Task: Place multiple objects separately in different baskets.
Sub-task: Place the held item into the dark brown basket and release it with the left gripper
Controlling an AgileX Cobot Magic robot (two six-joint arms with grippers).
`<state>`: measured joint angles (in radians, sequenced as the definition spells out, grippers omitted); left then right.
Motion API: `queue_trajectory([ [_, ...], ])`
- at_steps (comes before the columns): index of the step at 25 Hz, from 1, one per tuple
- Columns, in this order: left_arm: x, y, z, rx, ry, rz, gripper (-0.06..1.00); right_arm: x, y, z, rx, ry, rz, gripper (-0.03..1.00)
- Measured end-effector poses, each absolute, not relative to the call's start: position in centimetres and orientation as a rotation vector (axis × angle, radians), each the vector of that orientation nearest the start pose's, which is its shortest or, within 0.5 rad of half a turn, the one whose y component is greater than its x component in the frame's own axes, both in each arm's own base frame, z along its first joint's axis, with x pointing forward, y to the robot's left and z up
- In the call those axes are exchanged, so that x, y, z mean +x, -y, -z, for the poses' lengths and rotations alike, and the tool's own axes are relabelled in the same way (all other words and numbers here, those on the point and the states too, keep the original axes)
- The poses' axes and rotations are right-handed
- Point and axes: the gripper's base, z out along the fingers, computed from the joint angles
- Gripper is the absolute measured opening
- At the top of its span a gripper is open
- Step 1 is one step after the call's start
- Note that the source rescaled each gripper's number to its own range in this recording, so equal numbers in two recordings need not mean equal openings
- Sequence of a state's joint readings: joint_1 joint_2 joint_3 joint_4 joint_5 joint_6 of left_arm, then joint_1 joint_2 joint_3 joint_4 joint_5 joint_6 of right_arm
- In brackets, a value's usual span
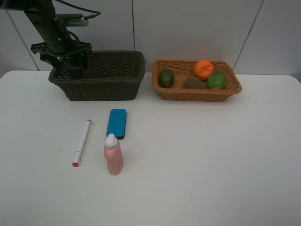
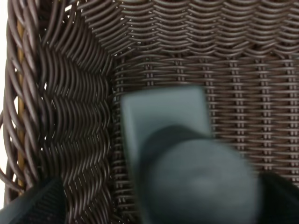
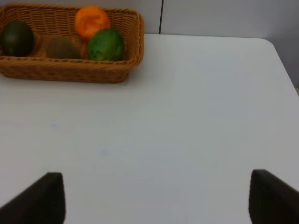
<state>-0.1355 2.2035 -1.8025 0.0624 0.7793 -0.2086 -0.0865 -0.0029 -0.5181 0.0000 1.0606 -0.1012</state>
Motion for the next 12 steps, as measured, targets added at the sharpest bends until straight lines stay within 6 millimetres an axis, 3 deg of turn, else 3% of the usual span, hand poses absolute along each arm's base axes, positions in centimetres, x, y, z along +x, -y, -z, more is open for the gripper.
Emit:
queue_trajectory([
  [4,47.8,6.1,-20.1,-0.055,-2.655,0.04,1.0,-0.7,-0.1,-28.2,-0.015,-2.025,0.119,1.0],
  [12,45.0,6.6,-25.3,-0.017,-2.71,0.064,1.0,-0.7,-0.1,-28.2,-0.015,-2.025,0.119,1.0],
])
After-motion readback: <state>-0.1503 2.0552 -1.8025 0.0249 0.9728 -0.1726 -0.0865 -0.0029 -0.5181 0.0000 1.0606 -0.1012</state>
